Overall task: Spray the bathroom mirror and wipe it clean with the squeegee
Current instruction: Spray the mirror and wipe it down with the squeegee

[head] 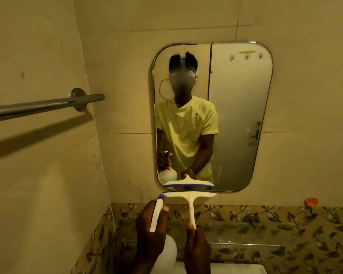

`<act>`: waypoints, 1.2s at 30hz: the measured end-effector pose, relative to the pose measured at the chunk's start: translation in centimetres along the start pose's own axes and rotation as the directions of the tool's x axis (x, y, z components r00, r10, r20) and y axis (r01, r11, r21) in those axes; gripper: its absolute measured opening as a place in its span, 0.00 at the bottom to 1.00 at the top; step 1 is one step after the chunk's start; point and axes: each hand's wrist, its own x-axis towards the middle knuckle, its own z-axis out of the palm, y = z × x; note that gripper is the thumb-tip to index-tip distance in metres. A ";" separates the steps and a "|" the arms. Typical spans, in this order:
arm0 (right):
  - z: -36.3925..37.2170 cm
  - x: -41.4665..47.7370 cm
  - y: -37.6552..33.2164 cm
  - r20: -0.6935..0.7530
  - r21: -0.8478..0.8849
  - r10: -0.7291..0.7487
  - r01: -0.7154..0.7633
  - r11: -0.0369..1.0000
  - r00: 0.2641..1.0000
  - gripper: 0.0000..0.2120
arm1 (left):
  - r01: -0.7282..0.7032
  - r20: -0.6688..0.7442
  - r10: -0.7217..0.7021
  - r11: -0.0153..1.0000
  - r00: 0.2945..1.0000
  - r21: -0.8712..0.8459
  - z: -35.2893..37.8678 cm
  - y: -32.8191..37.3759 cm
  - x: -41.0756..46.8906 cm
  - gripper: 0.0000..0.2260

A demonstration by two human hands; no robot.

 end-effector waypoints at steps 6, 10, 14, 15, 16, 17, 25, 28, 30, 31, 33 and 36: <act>-5.5 2.0 -3.0 -0.188 0.003 -0.150 0.153 0.988 0.971 0.10 | -0.078 0.035 0.084 0.988 0.996 -0.134 2.3 3.2 1.9 0.06; -9.9 5.1 -8.0 -0.172 0.096 -0.278 0.297 0.950 0.945 0.12 | -0.121 0.039 0.135 0.962 0.990 -0.245 4.3 6.2 3.4 0.06; -13.2 8.3 -12.9 -0.255 0.148 -0.393 0.438 0.887 0.883 0.13 | -0.139 0.026 0.154 0.941 0.988 -0.310 6.5 9.2 4.7 0.03; -13.9 9.2 -13.9 -0.273 0.149 -0.413 0.463 0.874 0.869 0.13 | -0.144 0.022 0.159 0.937 0.987 -0.318 7.0 10.0 5.1 0.03; -14.6 10.0 -14.9 -0.292 0.157 -0.426 0.482 0.862 0.856 0.14 | -0.153 0.018 0.167 0.934 0.986 -0.324 7.6 10.8 5.6 0.04; -15.3 10.7 -15.8 -0.315 0.159 -0.438 0.501 0.851 0.842 0.14 | -0.163 0.015 0.177 0.933 0.984 -0.322 8.1 11.7 6.1 0.03; -19.0 14.1 -22.6 -0.435 0.178 -0.483 0.598 0.781 0.760 0.18 | -0.217 -0.056 0.210 0.918 0.976 -0.332 11.9 18.7 12.3 0.14; -19.8 14.8 -24.1 -0.458 0.190 -0.484 0.614 0.766 0.746 0.20 | -0.204 -0.033 0.203 0.941 0.979 -0.269 12.8 20.3 13.4 0.11; -20.4 15.1 -24.6 -0.470 0.198 -0.482 0.621 0.759 0.740 0.21 | -0.202 -0.005 0.208 0.941 0.978 -0.271 13.3 20.7 13.1 0.11; -20.6 15.3 -24.8 -0.472 0.211 -0.479 0.622 0.754 0.740 0.21 | -0.195 0.011 0.206 0.939 0.978 -0.283 13.5 20.6 12.8 0.11; -21.0 15.5 -24.8 -0.473 0.231 -0.475 0.625 0.746 0.742 0.20 | -0.171 0.044 0.192 0.940 0.980 -0.294 13.6 20.0 11.6 0.12; -20.9 15.7 -24.7 -0.466 0.231 -0.475 0.621 0.749 0.746 0.20 | -0.170 0.070 0.190 0.959 0.979 -0.225 13.8 18.3 9.0 0.13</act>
